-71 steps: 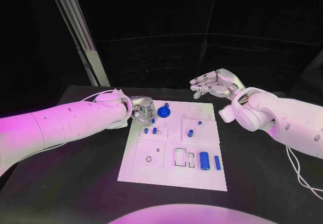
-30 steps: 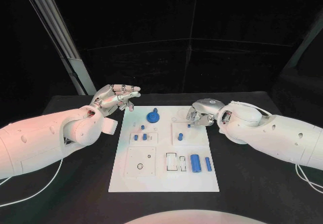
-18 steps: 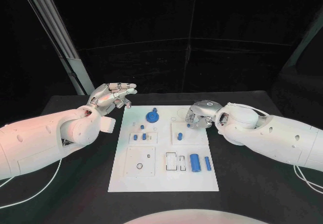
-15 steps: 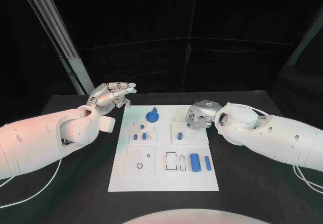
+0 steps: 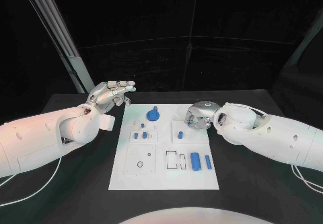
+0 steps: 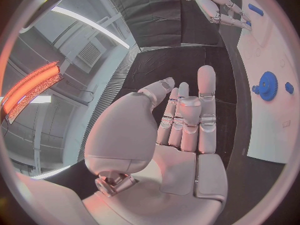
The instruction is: Assemble the parts on the task board
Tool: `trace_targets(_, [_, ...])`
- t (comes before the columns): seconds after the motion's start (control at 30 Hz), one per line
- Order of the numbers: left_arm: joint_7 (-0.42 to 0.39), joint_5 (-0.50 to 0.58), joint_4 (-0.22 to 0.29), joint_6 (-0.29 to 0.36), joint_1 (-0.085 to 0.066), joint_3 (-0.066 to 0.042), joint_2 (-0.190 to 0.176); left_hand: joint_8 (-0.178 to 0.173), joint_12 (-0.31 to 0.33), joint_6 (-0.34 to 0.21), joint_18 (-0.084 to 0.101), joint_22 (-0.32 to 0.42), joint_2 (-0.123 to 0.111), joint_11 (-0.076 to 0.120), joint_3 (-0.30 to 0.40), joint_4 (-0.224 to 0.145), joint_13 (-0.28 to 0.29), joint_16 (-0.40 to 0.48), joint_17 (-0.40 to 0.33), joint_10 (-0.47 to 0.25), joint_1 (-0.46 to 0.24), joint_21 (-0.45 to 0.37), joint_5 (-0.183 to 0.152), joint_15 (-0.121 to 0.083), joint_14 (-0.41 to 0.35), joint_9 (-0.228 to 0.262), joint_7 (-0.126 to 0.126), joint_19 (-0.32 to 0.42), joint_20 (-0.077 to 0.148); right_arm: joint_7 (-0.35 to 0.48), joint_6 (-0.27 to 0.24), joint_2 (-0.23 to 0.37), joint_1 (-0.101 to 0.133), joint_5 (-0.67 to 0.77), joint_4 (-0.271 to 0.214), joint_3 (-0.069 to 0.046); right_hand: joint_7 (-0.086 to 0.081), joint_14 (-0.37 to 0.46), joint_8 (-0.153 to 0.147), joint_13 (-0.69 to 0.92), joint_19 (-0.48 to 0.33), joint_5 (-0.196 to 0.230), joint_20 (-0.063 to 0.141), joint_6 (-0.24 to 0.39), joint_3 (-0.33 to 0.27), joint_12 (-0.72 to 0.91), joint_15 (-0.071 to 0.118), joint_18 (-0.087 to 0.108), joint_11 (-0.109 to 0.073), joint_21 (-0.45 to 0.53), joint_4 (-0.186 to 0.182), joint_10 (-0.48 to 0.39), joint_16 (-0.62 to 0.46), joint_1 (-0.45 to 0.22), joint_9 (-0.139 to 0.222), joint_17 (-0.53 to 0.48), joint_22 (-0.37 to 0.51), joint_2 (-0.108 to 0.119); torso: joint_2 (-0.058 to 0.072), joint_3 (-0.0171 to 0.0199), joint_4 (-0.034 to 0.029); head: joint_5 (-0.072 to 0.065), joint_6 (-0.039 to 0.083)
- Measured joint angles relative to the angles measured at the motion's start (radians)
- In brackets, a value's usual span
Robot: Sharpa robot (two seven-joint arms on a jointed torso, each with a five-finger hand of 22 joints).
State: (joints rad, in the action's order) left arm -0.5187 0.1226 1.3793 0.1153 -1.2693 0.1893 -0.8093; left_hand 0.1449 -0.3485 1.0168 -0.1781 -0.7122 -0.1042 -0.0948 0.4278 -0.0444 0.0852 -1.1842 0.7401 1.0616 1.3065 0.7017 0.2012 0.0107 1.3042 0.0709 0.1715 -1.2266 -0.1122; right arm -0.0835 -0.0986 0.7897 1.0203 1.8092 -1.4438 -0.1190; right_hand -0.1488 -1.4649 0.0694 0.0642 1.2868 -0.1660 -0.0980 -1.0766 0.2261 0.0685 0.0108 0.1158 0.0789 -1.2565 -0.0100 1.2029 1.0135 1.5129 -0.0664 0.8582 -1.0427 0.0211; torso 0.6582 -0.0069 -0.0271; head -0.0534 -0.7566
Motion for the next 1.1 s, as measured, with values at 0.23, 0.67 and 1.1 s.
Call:
trace_targets(0.23, [0.0, 0.002, -0.002, 0.0, 0.0, 0.0, 0.0, 0.0, -0.002, 0.0, 0.0, 0.001, 0.0, 0.0, 0.0, 0.0, 0.0, 0.0, -0.001, 0.0, 0.0, 0.0, 0.0, 0.0, 0.0, 0.0, 0.0, 0.0, 0.0, 0.0, 0.011, -0.007, 0.001, 0.003, 0.006, -0.002, 0.0, 0.0, 0.0, 0.0, 0.0, 0.006, 0.0, -0.008, 0.095, 0.001, 0.0, 0.0, 0.001, -0.018, 0.003, 0.005, 0.026, -0.031, 0.0, 0.011, -0.023, 0.031, 0.0, 0.0, 0.0002, 0.0, -0.003])
trace_targets(0.67, [0.002, 0.003, -0.006, 0.0, 0.0, 0.0, -0.001, 0.004, -0.005, 0.0, 0.0, 0.002, 0.0, 0.0, 0.0, 0.0, 0.0, 0.0, -0.003, 0.0, 0.0, 0.0, 0.0, 0.0, 0.0, 0.0, 0.0, 0.0, 0.0, -0.013, 0.017, -0.012, 0.001, 0.016, 0.004, -0.003, -0.003, 0.0, 0.0, 0.0, 0.011, 0.027, 0.001, -0.028, 0.222, 0.001, 0.0, 0.0, 0.002, -0.052, 0.019, 0.019, 0.058, -0.054, -0.002, 0.022, -0.066, 0.054, 0.0, -0.0002, 0.001, -0.001, -0.008])
trace_targets(1.1, [0.005, 0.004, -0.007, 0.003, 0.0, 0.0, -0.006, 0.004, -0.005, 0.0, 0.0, 0.004, 0.0, 0.0, -0.004, -0.004, 0.0, 0.0, -0.004, 0.0, 0.0, -0.002, 0.0, 0.0, 0.0, 0.0, 0.0, 0.0, 0.0, -0.034, -0.069, 0.014, -0.009, 0.024, -0.036, 0.004, 0.0, 0.0, 0.0, 0.001, 0.029, 0.015, 0.0, -0.032, 0.286, -0.003, 0.0, -0.016, 0.0, -0.079, 0.037, 0.028, 0.089, -0.078, -0.001, 0.042, -0.108, 0.064, -0.001, -0.0003, 0.0011, -0.005, -0.01])
